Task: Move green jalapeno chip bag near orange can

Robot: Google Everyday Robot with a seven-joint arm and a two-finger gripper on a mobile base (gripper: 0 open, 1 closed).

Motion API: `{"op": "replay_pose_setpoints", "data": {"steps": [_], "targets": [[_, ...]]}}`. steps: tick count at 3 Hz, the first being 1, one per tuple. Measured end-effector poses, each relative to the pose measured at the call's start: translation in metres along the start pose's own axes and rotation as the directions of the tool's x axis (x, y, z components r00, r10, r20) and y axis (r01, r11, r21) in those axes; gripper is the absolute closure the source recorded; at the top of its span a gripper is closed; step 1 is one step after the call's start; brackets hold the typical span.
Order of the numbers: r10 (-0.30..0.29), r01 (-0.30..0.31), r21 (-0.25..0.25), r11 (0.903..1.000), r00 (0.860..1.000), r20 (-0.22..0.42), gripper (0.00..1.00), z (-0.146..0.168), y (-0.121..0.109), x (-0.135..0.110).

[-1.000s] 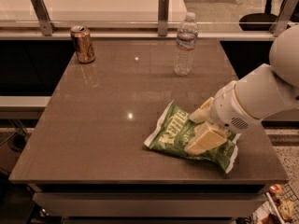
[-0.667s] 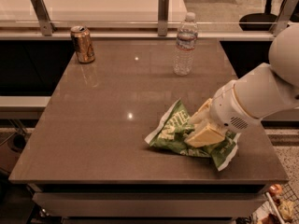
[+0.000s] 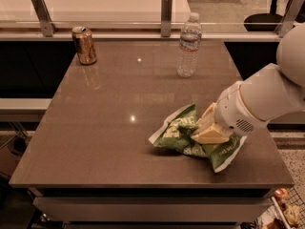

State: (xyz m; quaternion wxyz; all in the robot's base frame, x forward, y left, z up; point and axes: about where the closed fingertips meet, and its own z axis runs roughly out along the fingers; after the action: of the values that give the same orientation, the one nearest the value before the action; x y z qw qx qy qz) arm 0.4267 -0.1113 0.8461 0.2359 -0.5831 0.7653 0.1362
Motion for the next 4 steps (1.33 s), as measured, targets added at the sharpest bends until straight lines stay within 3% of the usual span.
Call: {"op": "replay_pose_setpoints", "data": {"steps": [2, 3, 4], "targets": [[-0.022, 0.022, 0.015, 0.9996, 1.000, 0.002, 1.00, -0.011, -0.006, -0.012], [-0.111, 0.111, 0.071, 0.9913, 0.994, 0.001, 1.00, -0.036, -0.017, -0.049], [-0.222, 0.217, 0.144, 0.9654, 0.975, 0.016, 1.00, -0.062, -0.033, -0.099]]}}
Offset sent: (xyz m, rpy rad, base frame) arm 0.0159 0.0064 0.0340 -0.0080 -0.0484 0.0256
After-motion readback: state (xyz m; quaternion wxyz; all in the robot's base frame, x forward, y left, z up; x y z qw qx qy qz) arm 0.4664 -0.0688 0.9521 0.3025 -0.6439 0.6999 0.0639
